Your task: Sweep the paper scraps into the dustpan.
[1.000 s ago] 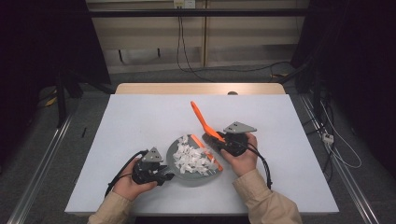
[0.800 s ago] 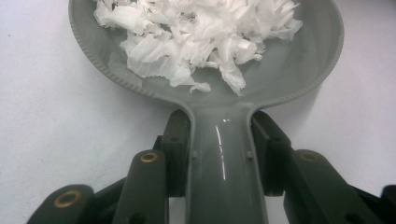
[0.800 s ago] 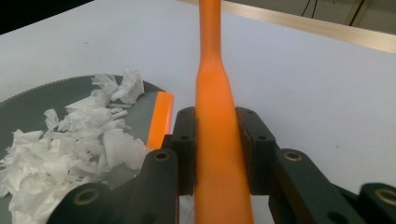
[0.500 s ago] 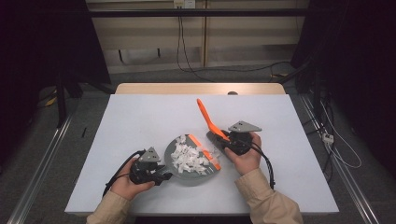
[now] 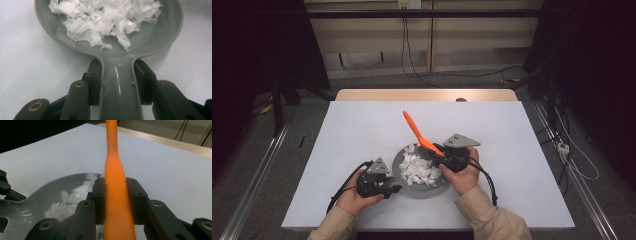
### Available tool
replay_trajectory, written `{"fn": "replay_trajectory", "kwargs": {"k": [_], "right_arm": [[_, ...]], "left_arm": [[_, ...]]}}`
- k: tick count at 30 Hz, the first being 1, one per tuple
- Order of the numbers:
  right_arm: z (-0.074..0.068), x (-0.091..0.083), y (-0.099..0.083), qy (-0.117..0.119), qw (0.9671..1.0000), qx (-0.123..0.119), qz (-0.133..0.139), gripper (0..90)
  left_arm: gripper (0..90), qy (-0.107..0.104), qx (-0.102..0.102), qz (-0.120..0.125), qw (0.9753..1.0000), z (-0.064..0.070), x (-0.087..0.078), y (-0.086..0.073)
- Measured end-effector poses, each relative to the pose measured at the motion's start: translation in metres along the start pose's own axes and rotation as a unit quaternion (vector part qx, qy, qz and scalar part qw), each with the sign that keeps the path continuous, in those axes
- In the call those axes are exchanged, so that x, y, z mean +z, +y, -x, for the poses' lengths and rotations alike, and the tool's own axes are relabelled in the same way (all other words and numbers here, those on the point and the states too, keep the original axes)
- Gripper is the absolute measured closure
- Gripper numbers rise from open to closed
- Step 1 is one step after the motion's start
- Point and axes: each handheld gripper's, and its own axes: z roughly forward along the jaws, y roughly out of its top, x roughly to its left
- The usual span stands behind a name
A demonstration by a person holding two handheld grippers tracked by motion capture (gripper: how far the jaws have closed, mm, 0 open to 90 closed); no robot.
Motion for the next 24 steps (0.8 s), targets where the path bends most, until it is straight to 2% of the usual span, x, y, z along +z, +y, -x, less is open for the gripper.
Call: {"fn": "replay_trajectory", "kwargs": {"k": [2, 3, 4, 9, 10, 13, 17, 18, 20, 21, 22, 24], "right_arm": [[-0.001, -0.001, 0.002, 0.009, 0.9999, 0.007, 0.006, 71.7], [-0.001, -0.002, 0.003, 0.014, 0.9998, 0.012, 0.010, 71.7], [-0.001, -0.003, 0.004, 0.016, 0.9997, 0.011, 0.013, 71.7], [0.002, -0.009, 0.009, 0.019, 0.9993, 0.015, 0.027, 71.7], [0.004, -0.010, 0.010, 0.016, 0.9993, 0.016, 0.030, 71.7], [0.011, -0.013, 0.011, 0.009, 0.9990, 0.023, 0.036, 71.7], [0.023, -0.016, 0.010, -0.006, 0.9985, 0.036, 0.042, 71.7], [0.025, -0.016, 0.010, -0.007, 0.9983, 0.039, 0.043, 71.7], [0.028, -0.016, 0.008, -0.012, 0.9982, 0.042, 0.041, 71.7], [0.029, -0.015, 0.007, -0.015, 0.9983, 0.041, 0.039, 71.7], [0.030, -0.014, 0.006, -0.019, 0.9984, 0.041, 0.034, 71.7], [0.033, -0.011, 0.002, -0.024, 0.9983, 0.044, 0.030, 71.7]], "left_arm": [[62.6, 0.002, -0.002, 0.003, 1.0000, 0.000, 0.001, 0.000], [62.7, 0.011, 0.001, 0.002, 0.9999, 0.002, 0.001, 0.000], [62.8, 0.005, 0.003, 0.006, 1.0000, 0.001, 0.002, 0.000], [63.0, 0.015, 0.002, 0.012, 0.9998, 0.001, 0.001, -0.001], [63.0, 0.005, -0.001, 0.016, 0.9999, -0.001, 0.000, -0.002], [63.0, 0.004, -0.004, 0.023, 0.9997, -0.003, -0.005, -0.002], [63.0, 0.008, -0.005, 0.020, 0.9998, -0.007, -0.008, -0.005], [63.0, 0.015, -0.002, 0.015, 0.9998, -0.007, -0.009, -0.005], [63.0, 0.009, -0.003, 0.018, 0.9998, -0.008, -0.010, -0.006], [63.0, 0.019, -0.003, 0.014, 0.9997, -0.007, -0.012, -0.006], [63.0, 0.007, -0.004, 0.018, 0.9998, -0.008, -0.013, -0.007], [63.0, 0.010, -0.002, 0.015, 0.9998, -0.009, -0.016, -0.009]]}}
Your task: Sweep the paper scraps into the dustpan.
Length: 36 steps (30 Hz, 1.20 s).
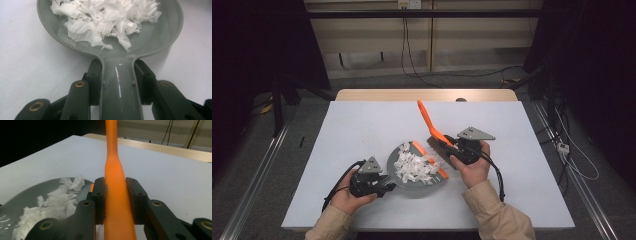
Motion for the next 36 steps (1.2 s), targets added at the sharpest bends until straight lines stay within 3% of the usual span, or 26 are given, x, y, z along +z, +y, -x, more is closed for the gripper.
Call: {"fn": "replay_trajectory", "kwargs": {"k": [6, 11, 15, 18, 20, 22, 23, 24, 27, 33, 36], "right_arm": [[0.006, 0.003, -0.003, -0.008, 0.9999, 0.006, -0.004, 71.7], [0.004, 0.002, -0.001, -0.001, 0.9998, 0.020, 0.002, 71.7], [-0.006, -0.001, 0.009, 0.009, 0.9998, 0.005, 0.015, 71.7], [-0.006, -0.003, 0.012, -0.001, 0.9998, -0.009, 0.016, 71.7], [0.000, -0.002, 0.009, -0.007, 0.9999, -0.005, 0.010, 71.7], [0.005, -0.001, 0.004, -0.013, 0.9999, 0.004, 0.001, 71.7], [0.008, -0.001, 0.002, -0.018, 0.9998, 0.004, -0.002, 71.7], [0.010, 0.000, 0.000, -0.022, 0.9997, 0.005, -0.006, 71.7], [0.017, 0.002, -0.006, -0.034, 0.9993, 0.008, -0.013, 71.7], [0.022, 0.005, -0.012, -0.048, 0.9985, -0.002, -0.027, 71.4], [0.020, 0.005, -0.009, -0.033, 0.9978, 0.005, -0.057, 70.6]], "left_arm": [[63.0, 0.010, -0.002, -0.004, 0.9999, -0.003, -0.004, -0.004], [63.0, -0.001, 0.000, -0.006, 1.0000, -0.001, 0.001, -0.002], [62.9, 0.001, 0.000, -0.008, 1.0000, 0.002, 0.005, 0.001], [62.9, -0.003, 0.004, -0.010, 0.9999, 0.002, 0.003, 0.001], [62.9, -0.007, 0.010, -0.014, 0.9998, 0.001, 0.000, 0.000], [62.9, -0.009, 0.003, -0.008, 0.9999, 0.000, -0.004, -0.002], [63.0, -0.001, 0.004, -0.009, 1.0000, -0.001, -0.006, -0.003], [63.0, -0.011, 0.001, -0.007, 0.9999, -0.002, -0.007, -0.004], [62.9, -0.015, 0.006, -0.018, 0.9997, -0.003, -0.006, -0.006], [62.9, -0.009, 0.003, -0.019, 0.9998, -0.002, -0.006, -0.005], [62.9, -0.010, 0.002, -0.019, 0.9998, -0.002, -0.005, -0.005]]}}
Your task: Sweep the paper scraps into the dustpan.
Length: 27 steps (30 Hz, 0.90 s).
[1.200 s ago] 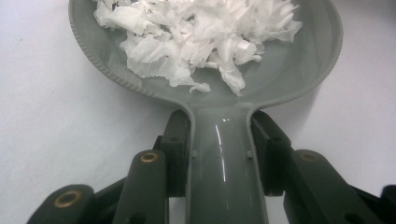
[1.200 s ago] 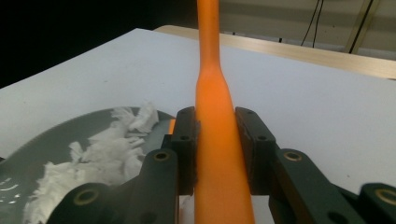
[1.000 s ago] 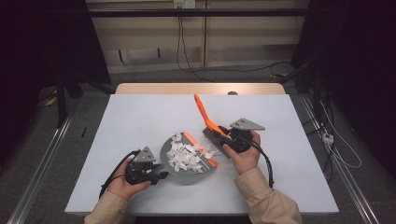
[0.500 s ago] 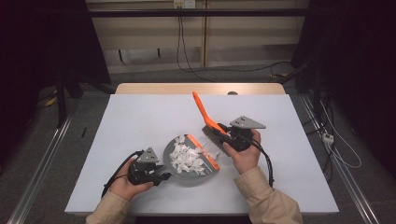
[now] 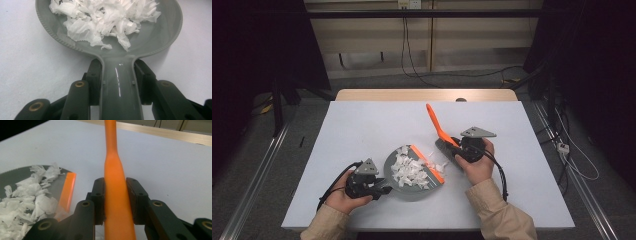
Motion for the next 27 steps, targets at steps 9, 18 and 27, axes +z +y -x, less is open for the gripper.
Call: {"fn": "replay_trajectory", "kwargs": {"k": [9, 18, 27], "right_arm": [[-0.002, 0.000, 0.010, -0.016, 0.9963, -0.029, -0.079, 71.0], [-0.020, -0.001, 0.003, -0.001, 0.9973, -0.031, -0.067, 71.6], [-0.041, 0.001, -0.002, 0.024, 0.9990, -0.022, -0.032, 71.7]], "left_arm": [[62.8, -0.011, 0.001, -0.002, 0.9999, 0.000, 0.004, 0.002], [62.7, -0.014, 0.001, -0.005, 0.9999, 0.004, 0.013, 0.008], [62.6, -0.011, -0.005, -0.003, 0.9999, 0.007, 0.017, 0.013]]}}
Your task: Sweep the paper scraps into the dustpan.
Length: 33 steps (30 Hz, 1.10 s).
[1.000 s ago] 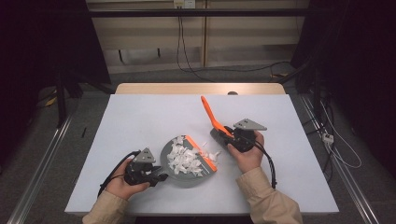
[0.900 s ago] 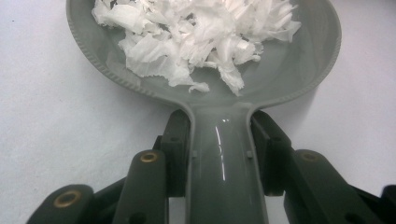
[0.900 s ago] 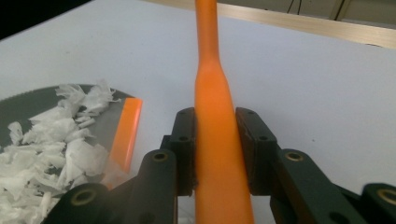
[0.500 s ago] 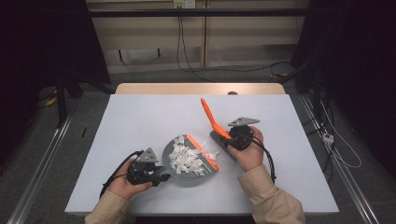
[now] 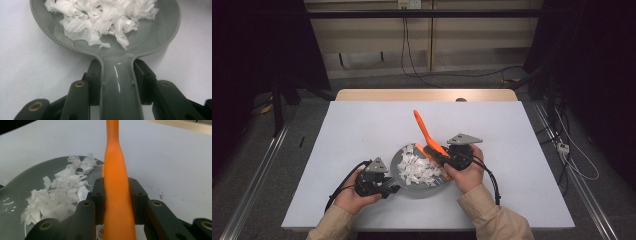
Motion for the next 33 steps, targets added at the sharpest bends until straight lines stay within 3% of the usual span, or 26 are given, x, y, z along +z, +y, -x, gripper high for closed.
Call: {"fn": "replay_trajectory", "kwargs": {"k": [1, 4, 6, 10, 16, 20, 24, 25, 29, 33], "right_arm": [[-0.003, 0.000, 0.001, -0.001, 1.0000, -0.008, -0.001, 71.7], [-0.006, -0.002, 0.004, 0.039, 0.9991, 0.014, 0.010, 71.7], [-0.009, -0.003, 0.006, 0.033, 0.9993, 0.006, 0.015, 71.7], [-0.007, -0.006, 0.009, 0.053, 0.9981, 0.019, 0.026, 71.7], [0.001, -0.015, 0.016, 0.057, 0.9965, 0.030, 0.053, 71.6], [0.006, -0.021, 0.021, 0.060, 0.9949, 0.038, 0.072, 71.7], [0.012, -0.026, 0.024, 0.046, 0.9953, 0.039, 0.076, 71.6], [0.014, -0.027, 0.023, 0.046, 0.9950, 0.044, 0.077, 71.6], [0.022, -0.026, 0.019, 0.037, 0.9956, 0.048, 0.072, 71.6], [0.023, -0.022, 0.015, 0.039, 0.9961, 0.049, 0.063, 71.6]], "left_arm": [[62.6, 0.001, 0.000, -0.001, 1.0000, 0.000, 0.000, 0.000], [62.6, 0.008, -0.003, -0.001, 1.0000, 0.001, 0.000, -0.001], [62.5, 0.009, -0.003, 0.001, 1.0000, 0.001, 0.000, -0.001], [62.0, 0.008, 0.000, 0.002, 1.0000, 0.001, 0.003, -0.001], [62.9, 0.023, 0.005, 0.002, 0.9997, 0.004, 0.004, -0.001], [63.1, 0.016, 0.001, 0.011, 0.9998, 0.003, 0.004, -0.002], [63.1, 0.017, 0.000, 0.012, 0.9998, 0.003, 0.003, -0.002], [63.1, 0.026, 0.001, 0.010, 0.9996, 0.003, 0.003, -0.002], [63.1, 0.022, -0.005, 0.016, 0.9996, 0.000, 0.001, -0.004], [63.1, 0.024, -0.006, 0.016, 0.9996, -0.001, 0.000, -0.005]]}}
